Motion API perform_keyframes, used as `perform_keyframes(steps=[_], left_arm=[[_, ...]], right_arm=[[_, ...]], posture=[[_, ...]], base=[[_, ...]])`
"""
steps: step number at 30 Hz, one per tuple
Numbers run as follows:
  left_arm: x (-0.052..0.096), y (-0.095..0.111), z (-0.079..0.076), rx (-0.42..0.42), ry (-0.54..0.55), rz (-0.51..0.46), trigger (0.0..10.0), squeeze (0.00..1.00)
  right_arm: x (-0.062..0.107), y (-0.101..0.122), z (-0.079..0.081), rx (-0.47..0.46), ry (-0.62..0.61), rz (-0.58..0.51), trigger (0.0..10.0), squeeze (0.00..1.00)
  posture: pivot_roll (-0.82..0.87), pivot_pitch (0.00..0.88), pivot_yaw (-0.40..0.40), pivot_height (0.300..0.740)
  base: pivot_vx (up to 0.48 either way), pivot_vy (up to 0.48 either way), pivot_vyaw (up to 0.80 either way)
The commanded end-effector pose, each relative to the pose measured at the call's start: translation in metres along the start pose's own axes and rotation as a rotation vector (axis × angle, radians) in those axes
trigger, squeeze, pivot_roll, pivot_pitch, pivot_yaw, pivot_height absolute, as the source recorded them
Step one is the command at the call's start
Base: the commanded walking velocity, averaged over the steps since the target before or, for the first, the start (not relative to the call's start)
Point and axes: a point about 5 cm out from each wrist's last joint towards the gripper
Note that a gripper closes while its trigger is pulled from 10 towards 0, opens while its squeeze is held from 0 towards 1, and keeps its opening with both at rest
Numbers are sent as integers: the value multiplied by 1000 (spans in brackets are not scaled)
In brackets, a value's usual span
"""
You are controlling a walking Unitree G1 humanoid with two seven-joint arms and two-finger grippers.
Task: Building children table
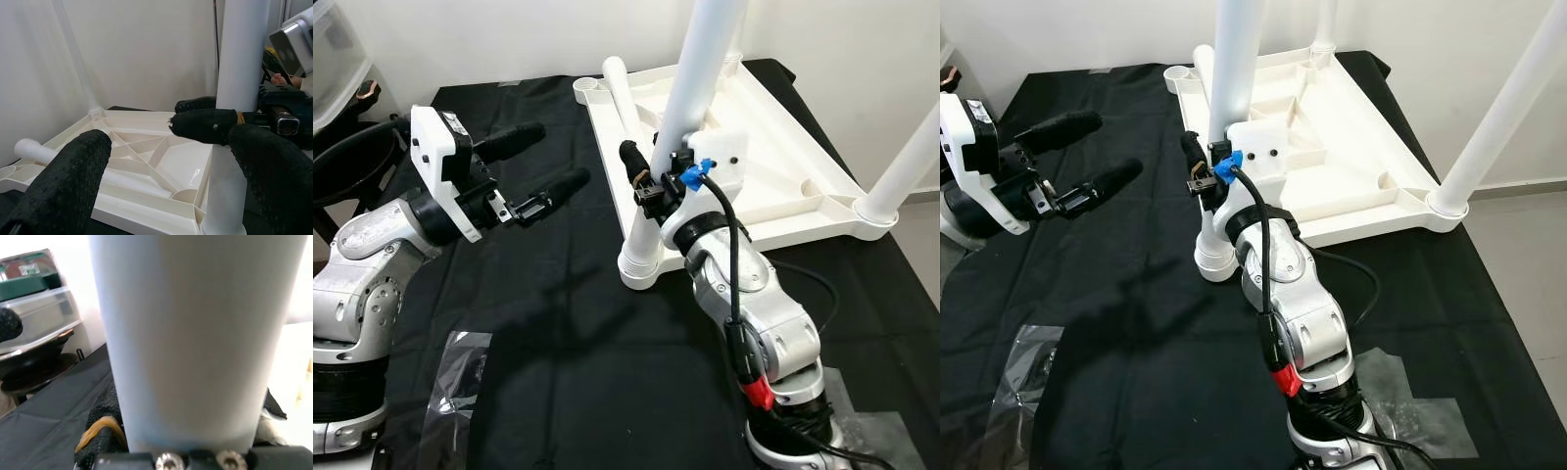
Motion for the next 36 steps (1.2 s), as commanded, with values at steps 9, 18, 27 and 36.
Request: perform_keyframes(steps=[9, 18, 27, 36], left_arm=[[-4, 28, 6, -11, 7, -111, 10000, 0], [-16, 97, 2, -43, -197, -255, 10000, 0], [-50, 79, -13, -37, -235, -86, 10000, 1000], [-83, 78, 5, 8, -28, -46, 10000, 0]], right_arm=[[-2, -43, -10, 21, 4, 232, 10000, 0], [-2, -43, -5, 15, 41, 235, 10000, 0], [-5, -43, 0, 13, 73, 236, 10000, 0], [-5, -43, 10, 20, 138, 239, 10000, 0]], posture=[[4, 205, 24, 740], [5, 199, 12, 740], [12, 189, 2, 740], [13, 189, -5, 740]], base=[[0, 0, 0], [0, 0, 0], [0, 0, 0], [0, 0, 0]])
Point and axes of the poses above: a point about 5 cm out from each wrist's last joint towards the gripper, its own x axis pointing back from the gripper into the wrist, its own y axis along the axis of the wrist's last joint, z = x × y, and after that the axes turned 1 degree about x, right-handed
